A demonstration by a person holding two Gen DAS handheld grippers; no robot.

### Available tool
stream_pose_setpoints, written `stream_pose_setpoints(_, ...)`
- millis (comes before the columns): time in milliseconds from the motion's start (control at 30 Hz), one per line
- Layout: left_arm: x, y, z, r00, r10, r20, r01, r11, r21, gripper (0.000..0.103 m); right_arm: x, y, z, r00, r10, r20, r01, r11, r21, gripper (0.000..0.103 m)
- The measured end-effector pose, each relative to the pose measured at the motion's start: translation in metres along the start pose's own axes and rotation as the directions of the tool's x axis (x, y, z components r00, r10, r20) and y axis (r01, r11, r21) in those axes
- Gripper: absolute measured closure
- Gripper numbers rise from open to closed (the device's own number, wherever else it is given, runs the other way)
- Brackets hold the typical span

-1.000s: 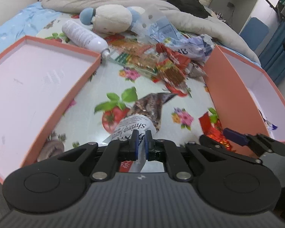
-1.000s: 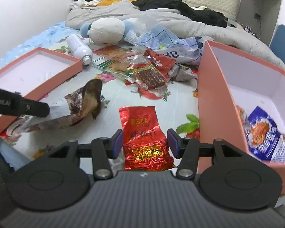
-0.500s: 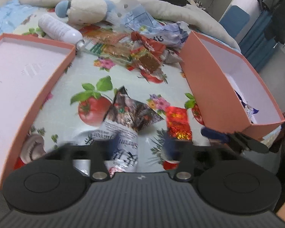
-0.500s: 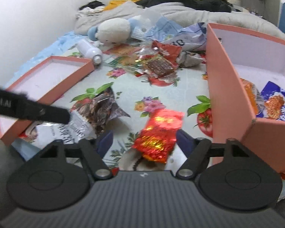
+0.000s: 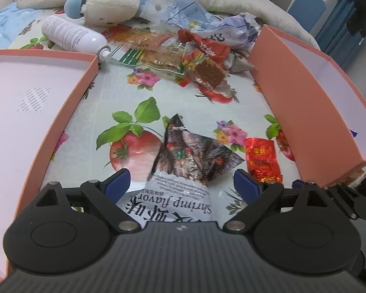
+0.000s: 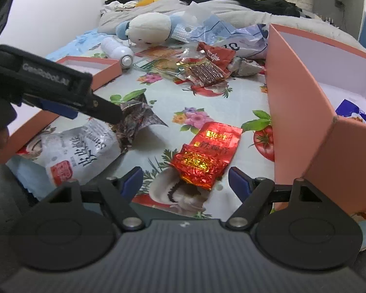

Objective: Organize snacks

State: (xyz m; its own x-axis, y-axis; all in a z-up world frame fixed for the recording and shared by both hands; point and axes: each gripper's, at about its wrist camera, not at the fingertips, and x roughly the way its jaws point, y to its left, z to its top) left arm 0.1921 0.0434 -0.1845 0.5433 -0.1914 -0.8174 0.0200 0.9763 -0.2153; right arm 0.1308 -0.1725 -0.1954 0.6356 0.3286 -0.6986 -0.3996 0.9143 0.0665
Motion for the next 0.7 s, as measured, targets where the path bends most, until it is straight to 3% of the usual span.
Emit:
stream_pose_setpoints(333,0.025,-0.007,-0.004,1.000,0.027,-0.002,-0.027,0.994,0.108,0.013,0.021,0.001,0.002,0.998,-0.068,0.013,0.067,0.997,0.042,0.026)
stream_pose_setpoints(400,0.033,-0.004,-0.005,0.999,0.017,-0.031,-0.015,0.997,0.080,0.032,0.030,-0.001,0.003,0.997,-0.076,-0.005,0.076,0.996,0.054,0.031)
stream_pose_setpoints(433,0.035,-0.002,-0.007,0.999,0.017,-0.035,-0.014,0.998,0.063,0.035,0.032,-0.001,0.002,0.996,-0.088,-0.012,0.088,0.994,0.059,0.037)
stream_pose_setpoints(533,0.034,0.000,-0.010,0.999,0.032,-0.012,-0.031,0.999,0.031,0.048,0.031,-0.003,0.002,0.996,-0.093,-0.001,0.093,0.994,0.054,0.040)
stream_pose_setpoints(700,0.024,-0.003,-0.015,0.999,0.052,-0.005,-0.052,0.999,0.006,0.052,0.021,-0.008,0.005,0.996,-0.085,0.000,0.084,0.994,0.065,0.041)
